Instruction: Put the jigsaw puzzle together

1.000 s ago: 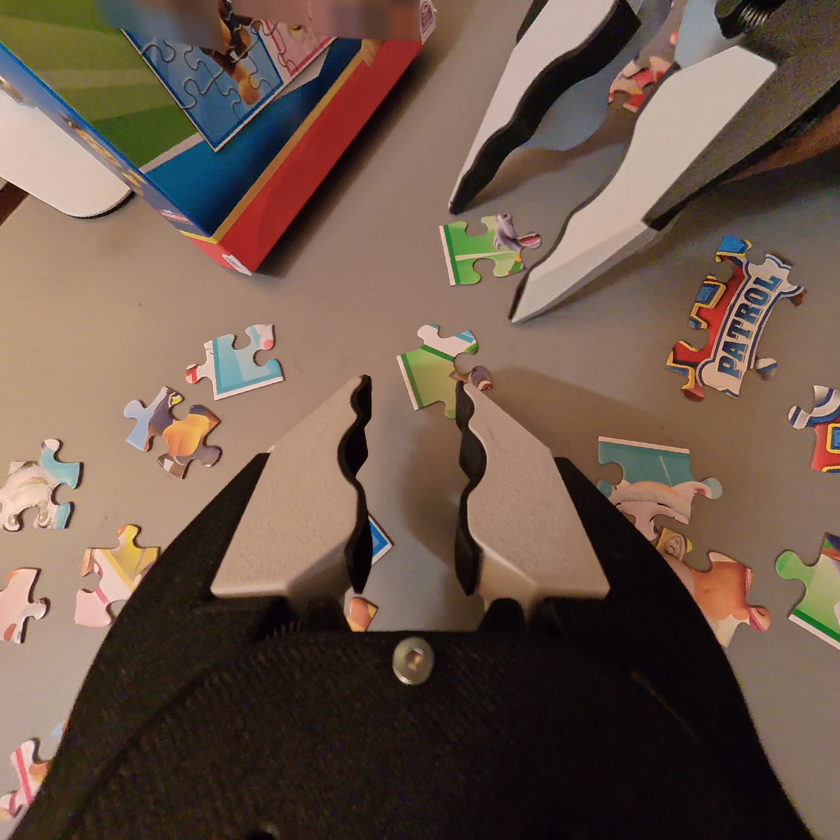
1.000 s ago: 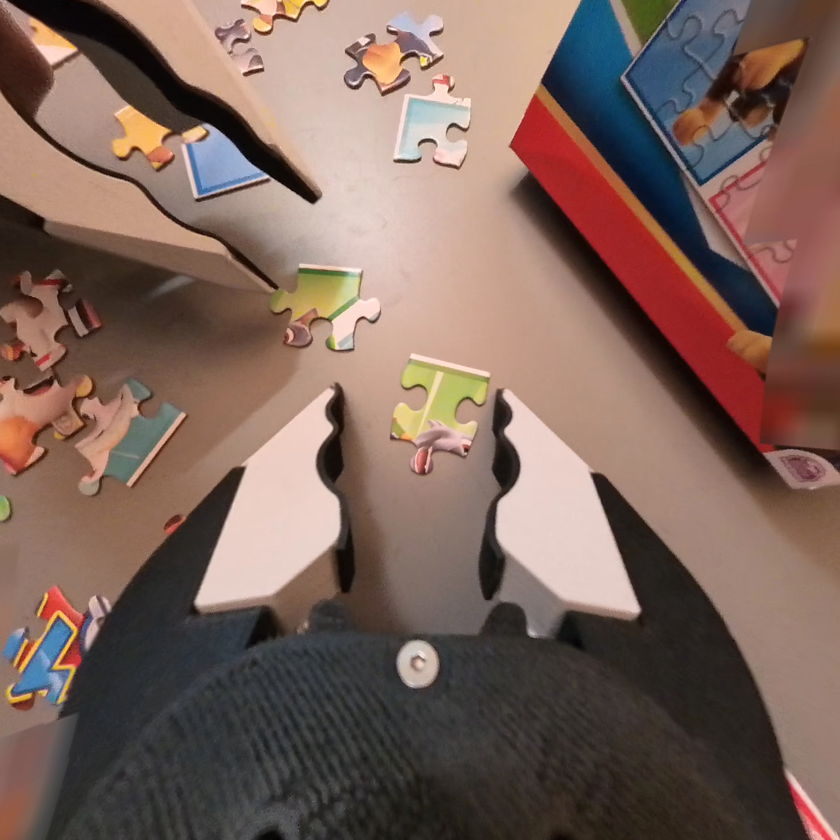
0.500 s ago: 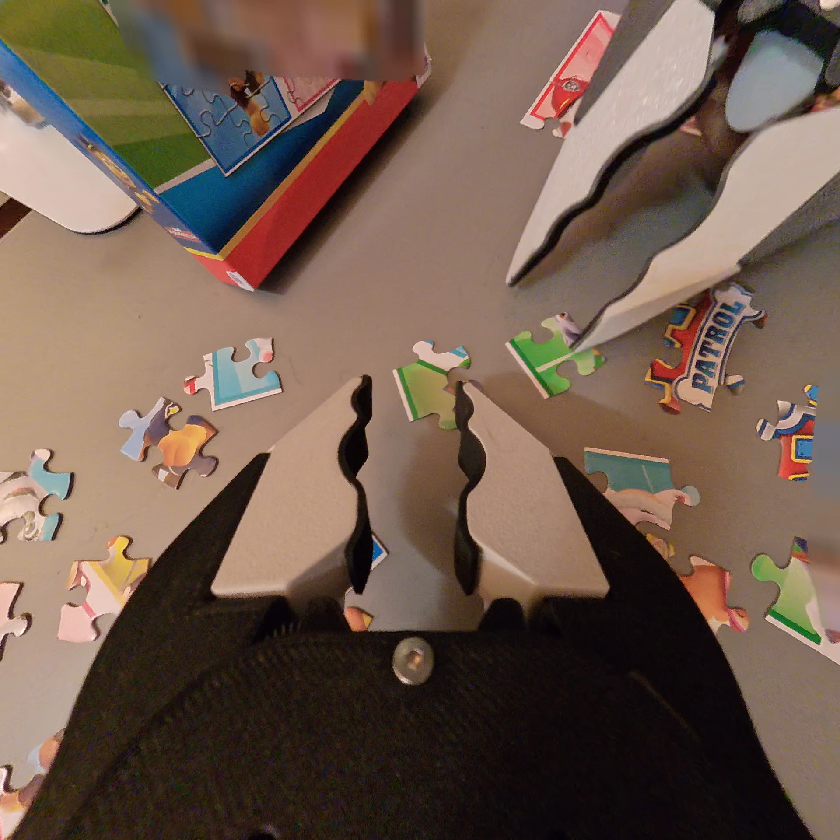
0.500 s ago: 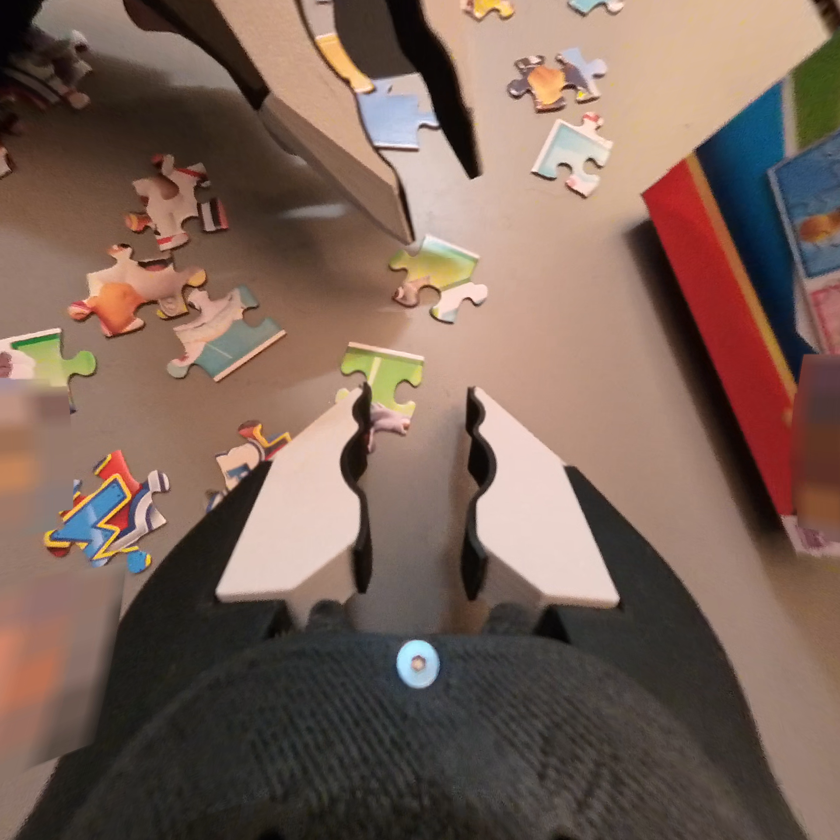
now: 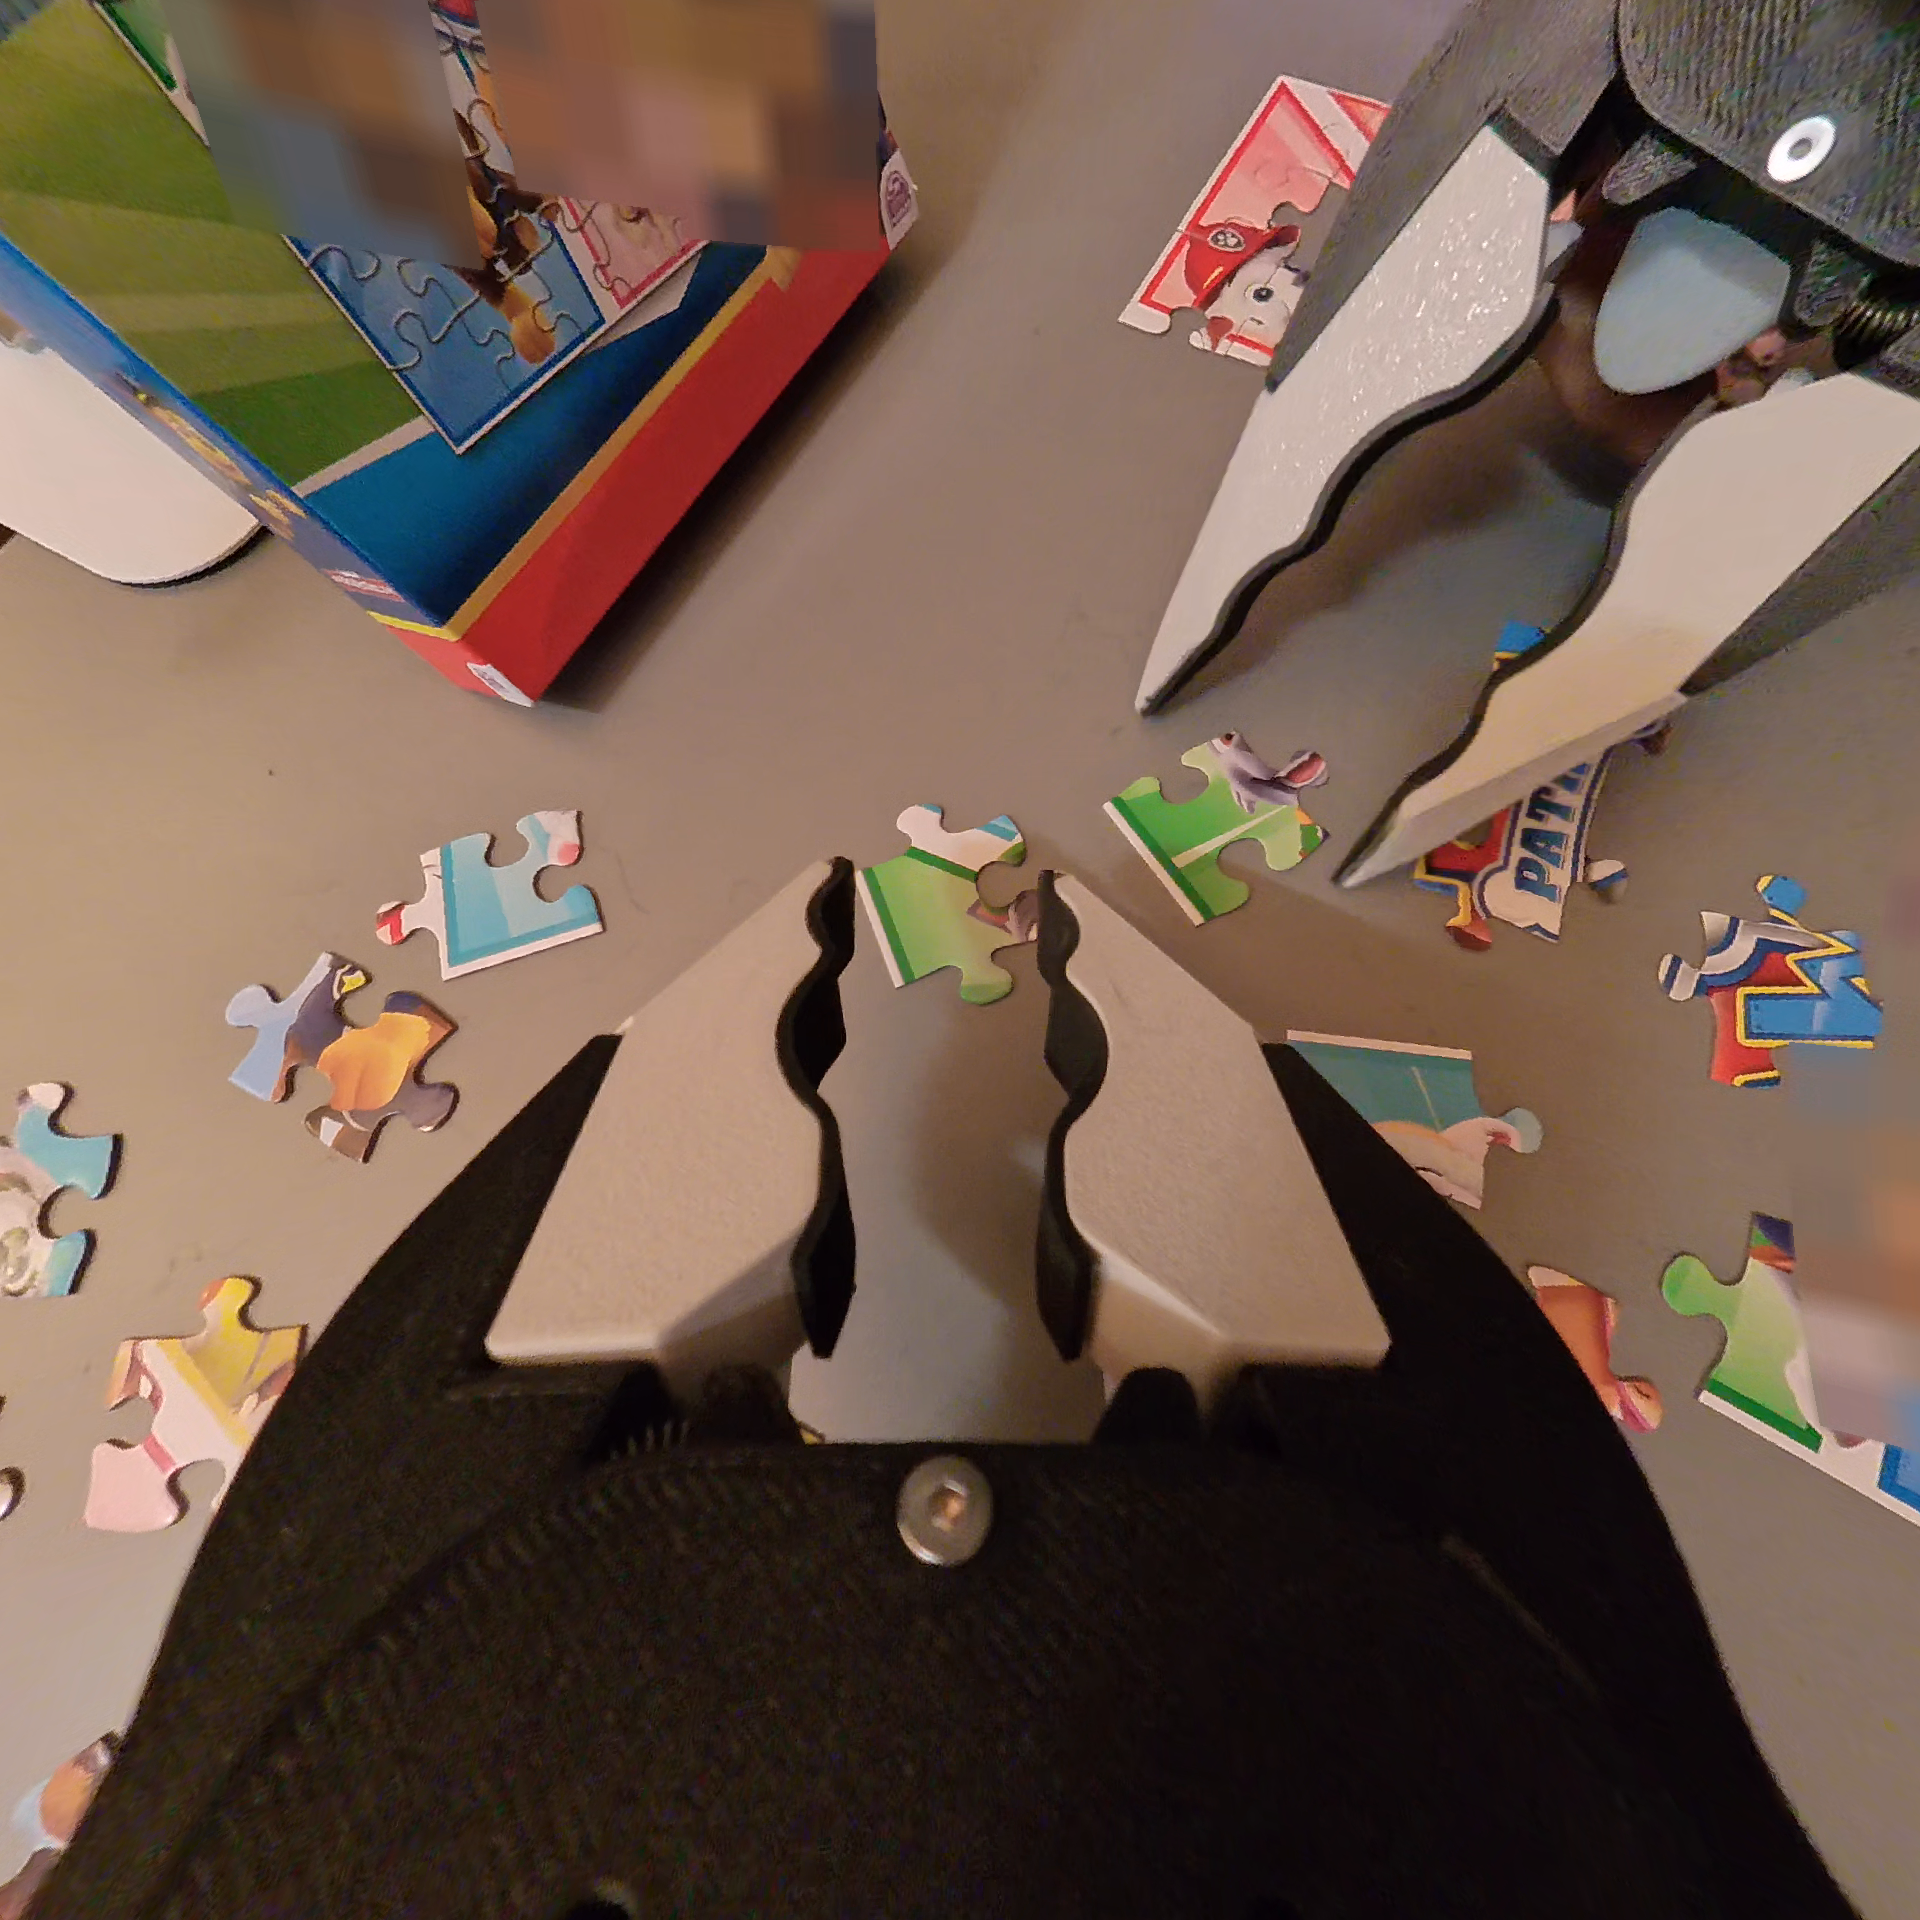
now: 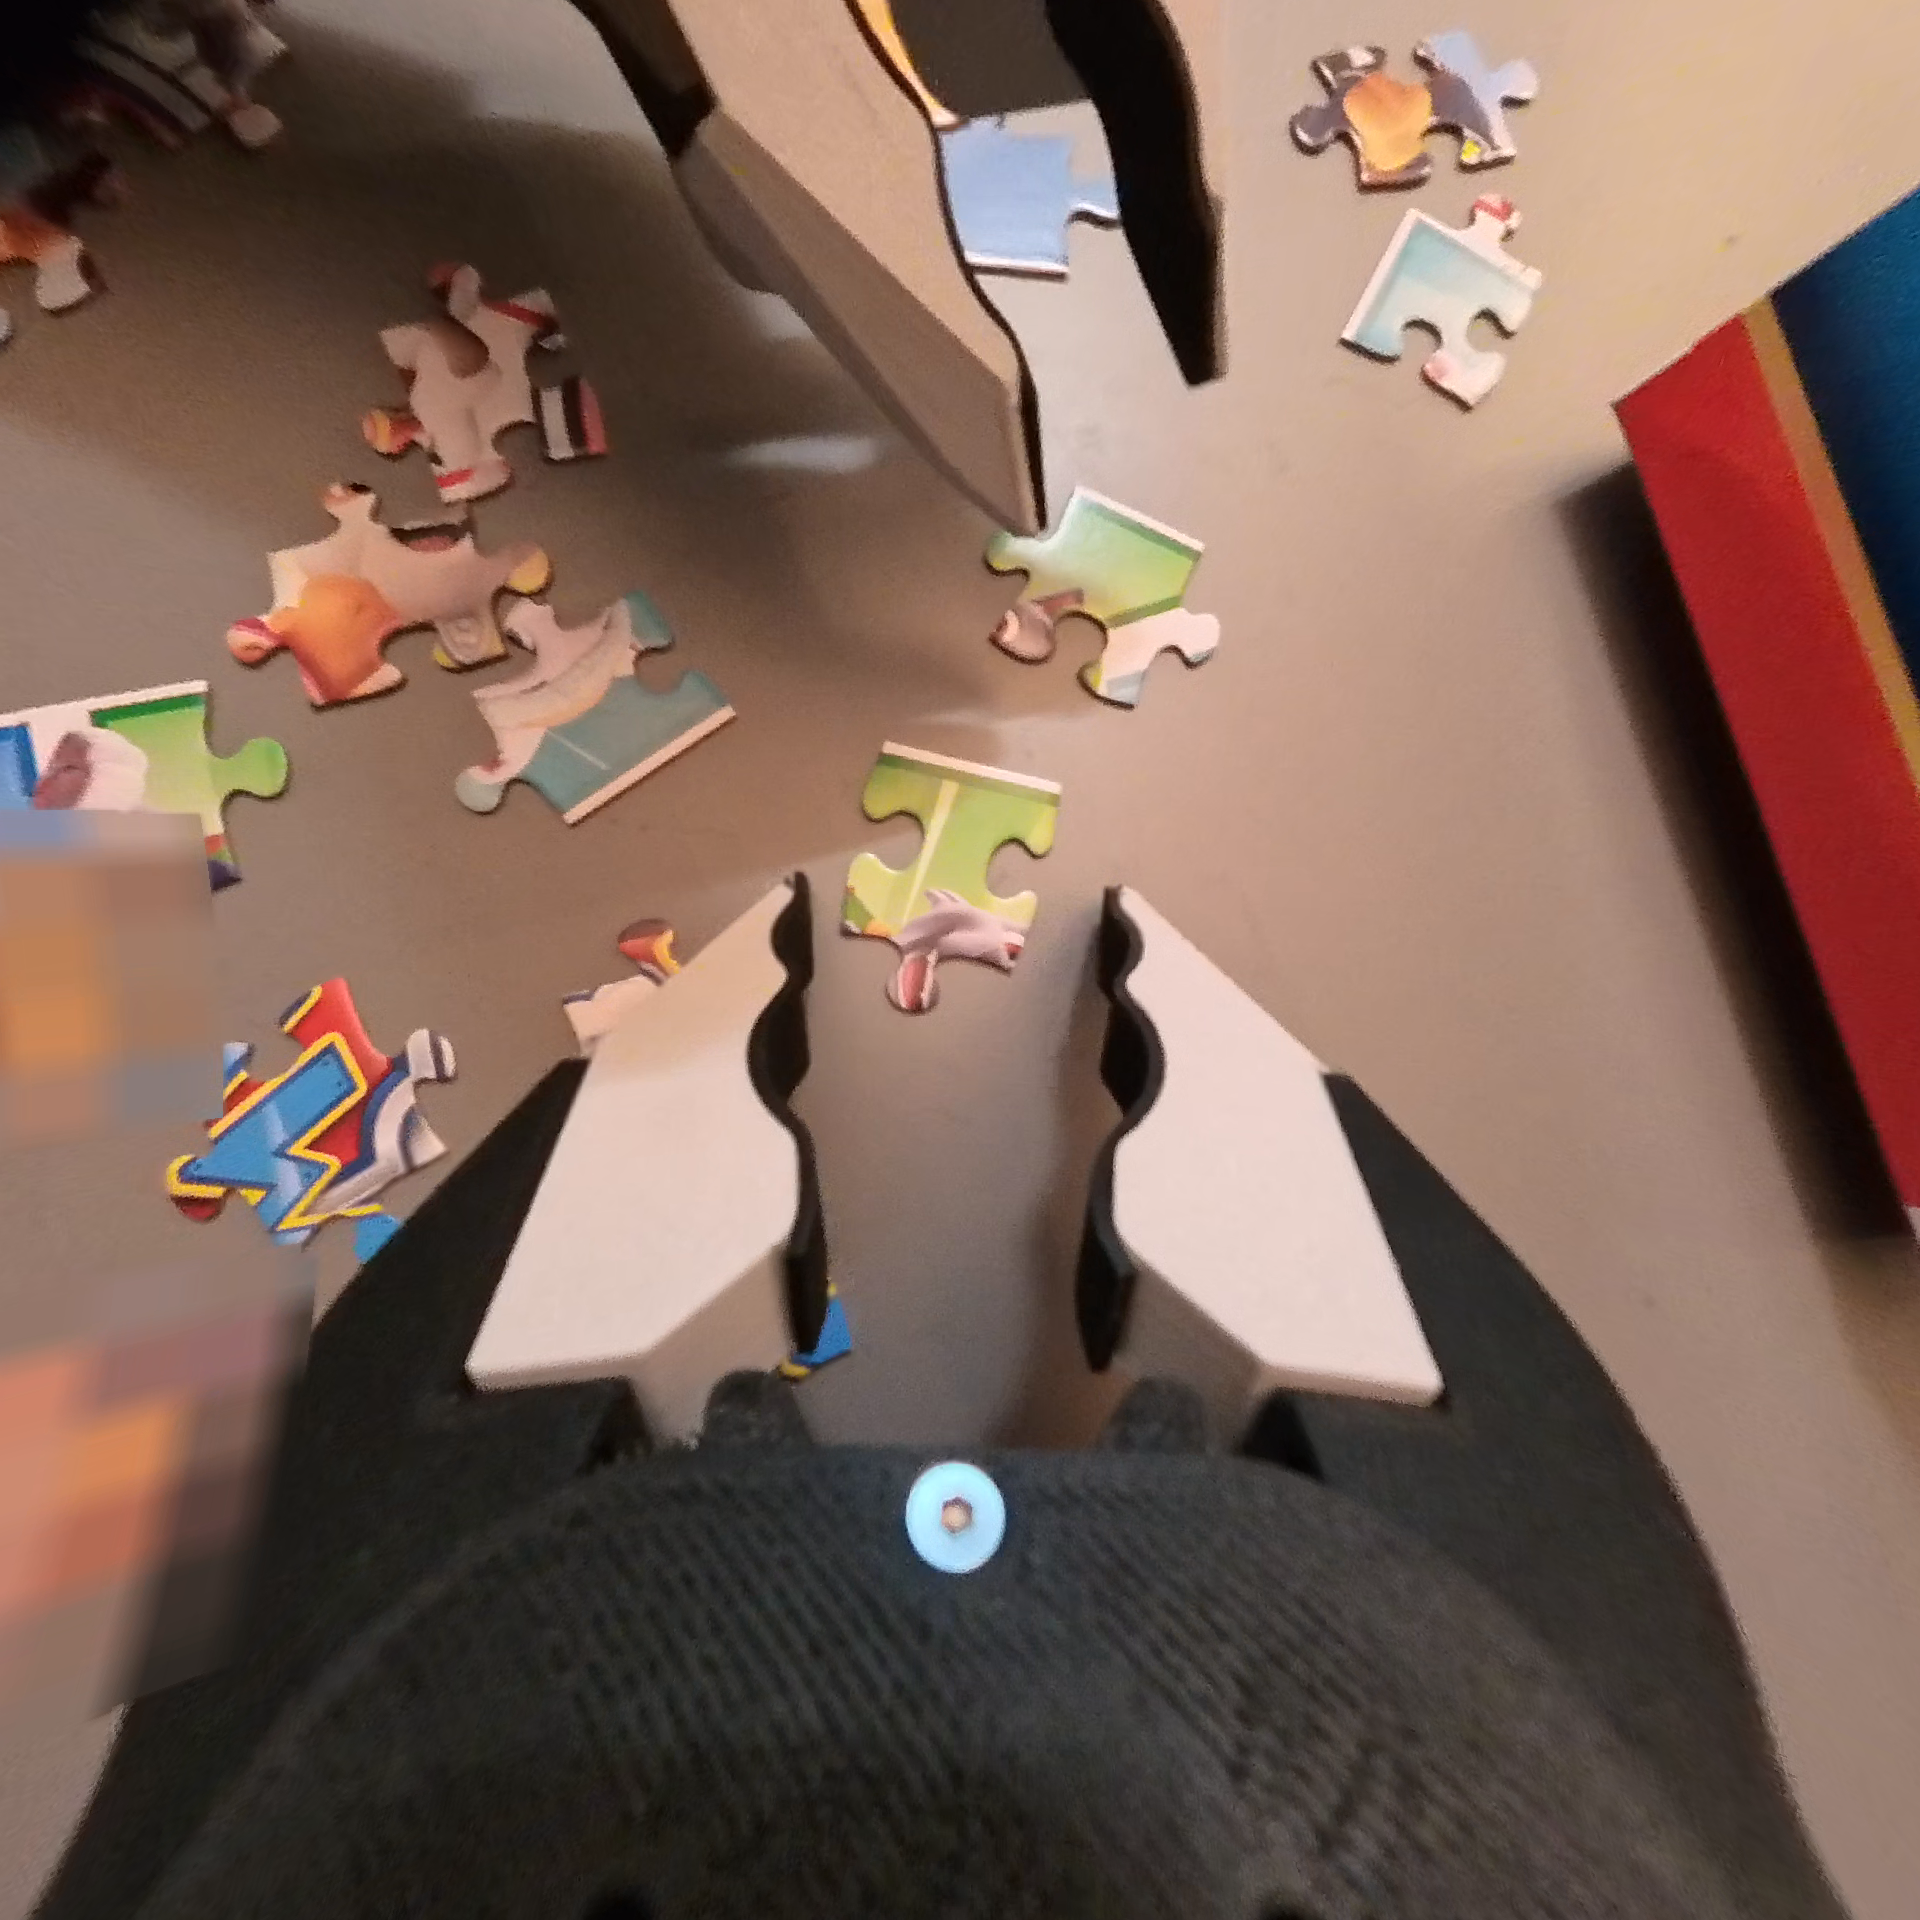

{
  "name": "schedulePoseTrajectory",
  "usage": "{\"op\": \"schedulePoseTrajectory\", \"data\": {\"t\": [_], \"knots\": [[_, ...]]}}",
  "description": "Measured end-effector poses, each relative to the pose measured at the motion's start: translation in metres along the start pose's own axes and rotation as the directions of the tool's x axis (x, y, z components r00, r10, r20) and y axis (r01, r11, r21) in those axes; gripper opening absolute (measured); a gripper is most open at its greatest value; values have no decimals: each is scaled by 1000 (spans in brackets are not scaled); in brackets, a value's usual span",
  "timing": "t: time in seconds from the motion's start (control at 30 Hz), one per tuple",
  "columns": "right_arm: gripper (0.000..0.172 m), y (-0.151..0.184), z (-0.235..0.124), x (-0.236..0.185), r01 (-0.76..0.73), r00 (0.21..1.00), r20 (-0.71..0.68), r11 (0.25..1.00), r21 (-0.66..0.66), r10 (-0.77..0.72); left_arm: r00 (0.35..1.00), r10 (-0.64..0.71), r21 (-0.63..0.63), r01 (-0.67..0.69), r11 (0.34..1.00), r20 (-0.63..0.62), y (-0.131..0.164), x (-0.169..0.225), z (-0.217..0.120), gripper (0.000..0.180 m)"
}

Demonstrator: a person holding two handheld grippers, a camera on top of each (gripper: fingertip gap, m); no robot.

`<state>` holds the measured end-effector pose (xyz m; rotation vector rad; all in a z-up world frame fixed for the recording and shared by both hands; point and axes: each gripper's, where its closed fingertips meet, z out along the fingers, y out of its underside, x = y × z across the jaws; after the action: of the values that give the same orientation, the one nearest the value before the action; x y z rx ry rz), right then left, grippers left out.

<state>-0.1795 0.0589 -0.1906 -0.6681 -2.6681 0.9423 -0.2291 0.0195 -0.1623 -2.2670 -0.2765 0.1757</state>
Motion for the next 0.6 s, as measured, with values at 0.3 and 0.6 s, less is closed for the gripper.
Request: {"op": "schedulePoseTrajectory", "data": {"t": [0.3,0.6], "knots": [[52,13,-15,35,-25,988,-150,1000,-7,24,1000,-18,4,18,1000,21,1,-7,-2,32],[45,8,-5,28,-120,986,-121,992,-26,116,999,-27,0,27,1000,47,2,-13,-4,33]]}}
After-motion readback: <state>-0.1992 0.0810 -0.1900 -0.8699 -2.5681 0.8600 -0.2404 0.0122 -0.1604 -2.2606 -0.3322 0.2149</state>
